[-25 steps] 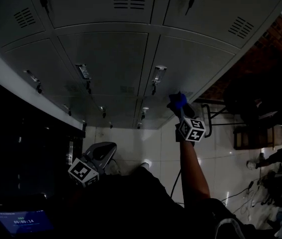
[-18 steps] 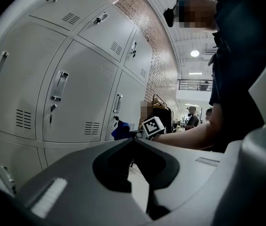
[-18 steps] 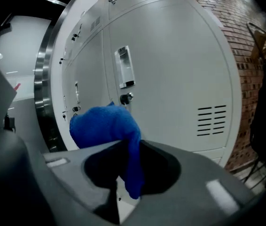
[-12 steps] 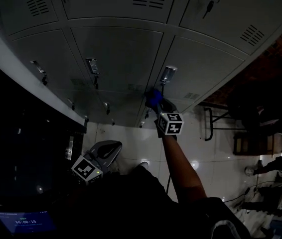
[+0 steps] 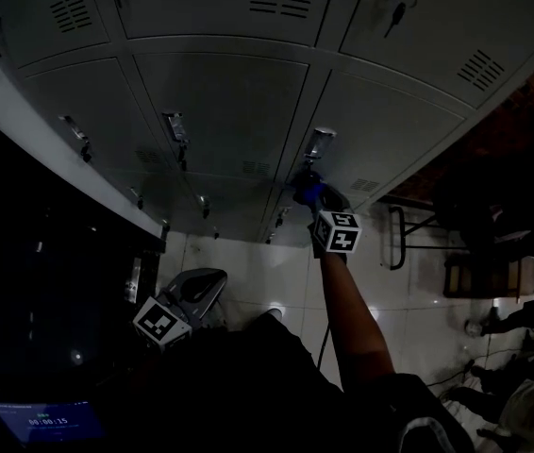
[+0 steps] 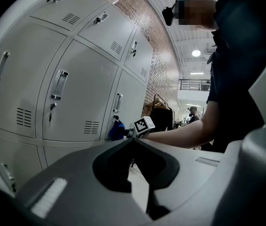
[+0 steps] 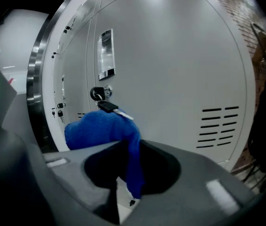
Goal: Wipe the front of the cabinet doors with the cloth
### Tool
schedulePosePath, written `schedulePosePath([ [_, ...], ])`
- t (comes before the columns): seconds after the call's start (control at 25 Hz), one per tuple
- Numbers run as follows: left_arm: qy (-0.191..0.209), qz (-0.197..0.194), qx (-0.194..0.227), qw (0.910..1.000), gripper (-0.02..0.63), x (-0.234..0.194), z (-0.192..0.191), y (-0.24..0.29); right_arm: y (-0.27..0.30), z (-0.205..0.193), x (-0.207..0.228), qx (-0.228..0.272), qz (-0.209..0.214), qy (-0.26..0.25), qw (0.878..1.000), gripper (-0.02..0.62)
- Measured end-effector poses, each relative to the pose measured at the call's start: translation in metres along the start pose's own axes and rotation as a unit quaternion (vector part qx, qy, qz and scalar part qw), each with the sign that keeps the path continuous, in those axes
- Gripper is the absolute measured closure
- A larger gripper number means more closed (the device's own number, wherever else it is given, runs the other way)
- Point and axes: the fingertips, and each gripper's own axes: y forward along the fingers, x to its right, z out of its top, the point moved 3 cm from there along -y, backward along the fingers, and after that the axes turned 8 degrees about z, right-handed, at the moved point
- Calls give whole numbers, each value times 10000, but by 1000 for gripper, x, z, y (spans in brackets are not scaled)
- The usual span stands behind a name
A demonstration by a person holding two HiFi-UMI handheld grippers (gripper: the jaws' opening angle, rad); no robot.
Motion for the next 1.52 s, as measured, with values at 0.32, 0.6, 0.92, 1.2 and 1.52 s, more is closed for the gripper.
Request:
schedulePosePath([
  [0.32,-6,-158,-118,9998,606,10,-1,19,-34,-10,59,-16,-598,114,9981,526],
  [0.6,56,-376,-179,9991,606,21,0,37,-68,-13,111,95,-1195,415,9919,526],
  [0.92,155,-484,-219,9985,606,23,-4,44,-98,-14,151,199,-1674,657,9835,526],
  [1.2,144,-586,-208,9980,606,21,-3,43,-124,-5,152,533,-1747,752,9803,526],
  [1.52,176,-738,-49,9971,606,13,9,38,-142,23,34,703,-503,181,9961,526],
])
